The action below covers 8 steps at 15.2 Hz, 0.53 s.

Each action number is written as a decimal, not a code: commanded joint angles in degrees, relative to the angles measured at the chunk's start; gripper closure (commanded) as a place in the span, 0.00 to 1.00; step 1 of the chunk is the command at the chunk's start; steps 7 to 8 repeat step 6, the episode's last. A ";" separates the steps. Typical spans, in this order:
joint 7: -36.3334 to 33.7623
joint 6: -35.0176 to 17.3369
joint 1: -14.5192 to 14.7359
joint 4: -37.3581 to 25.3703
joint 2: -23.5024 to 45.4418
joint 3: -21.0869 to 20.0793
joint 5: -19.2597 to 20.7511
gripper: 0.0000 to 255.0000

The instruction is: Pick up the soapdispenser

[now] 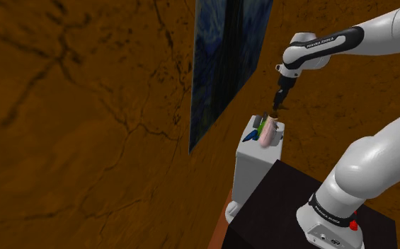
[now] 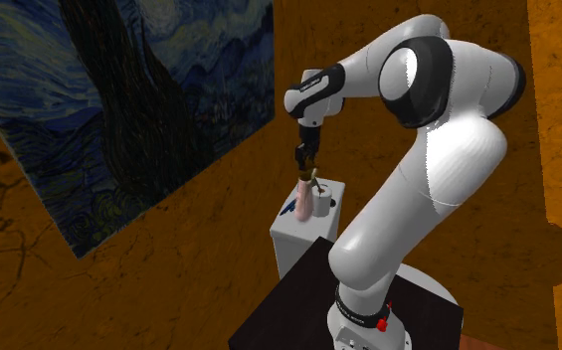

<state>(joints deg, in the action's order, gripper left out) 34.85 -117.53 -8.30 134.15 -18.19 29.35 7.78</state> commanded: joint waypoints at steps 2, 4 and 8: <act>-0.33 2.45 -0.05 -1.50 -1.00 -0.47 0.20 1.00; -0.47 4.07 -0.05 -2.66 -1.48 -0.74 0.25 1.00; -0.48 4.19 -0.05 -2.75 -1.52 -0.76 0.26 1.00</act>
